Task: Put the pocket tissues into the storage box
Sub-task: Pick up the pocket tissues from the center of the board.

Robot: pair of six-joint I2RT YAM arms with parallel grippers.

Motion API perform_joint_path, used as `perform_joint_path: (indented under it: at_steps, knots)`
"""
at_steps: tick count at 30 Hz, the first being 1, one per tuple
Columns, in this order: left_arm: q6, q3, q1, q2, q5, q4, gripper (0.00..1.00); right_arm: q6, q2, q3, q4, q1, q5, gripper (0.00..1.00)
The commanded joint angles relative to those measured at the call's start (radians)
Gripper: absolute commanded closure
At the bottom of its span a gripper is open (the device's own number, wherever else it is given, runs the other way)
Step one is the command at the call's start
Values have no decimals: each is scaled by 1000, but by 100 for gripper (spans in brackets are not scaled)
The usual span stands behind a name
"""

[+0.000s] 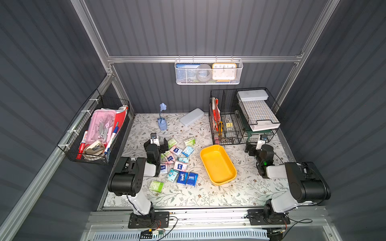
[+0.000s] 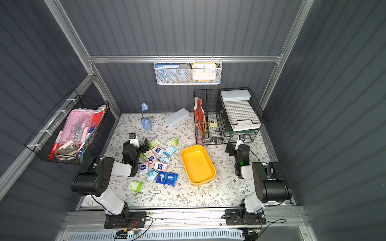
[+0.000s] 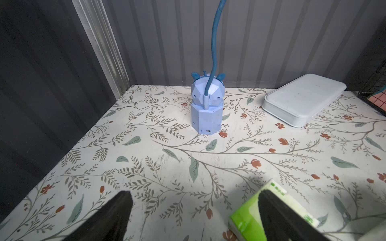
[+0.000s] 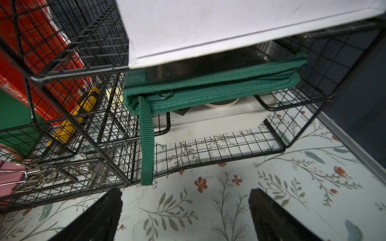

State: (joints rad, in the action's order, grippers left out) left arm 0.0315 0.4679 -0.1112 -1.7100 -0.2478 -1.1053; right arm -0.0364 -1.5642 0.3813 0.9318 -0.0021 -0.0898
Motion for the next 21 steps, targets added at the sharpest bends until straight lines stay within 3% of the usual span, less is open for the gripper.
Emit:
perform_joint_path:
  at_steps: [1,21]
  knots:
    - [-5,11,1,4,-8,2,1,-4,-2,1,15,-5,9,1]
    - [-5,11,1,5,-9,2,1,-5,4,5,-5,-16,34,1]
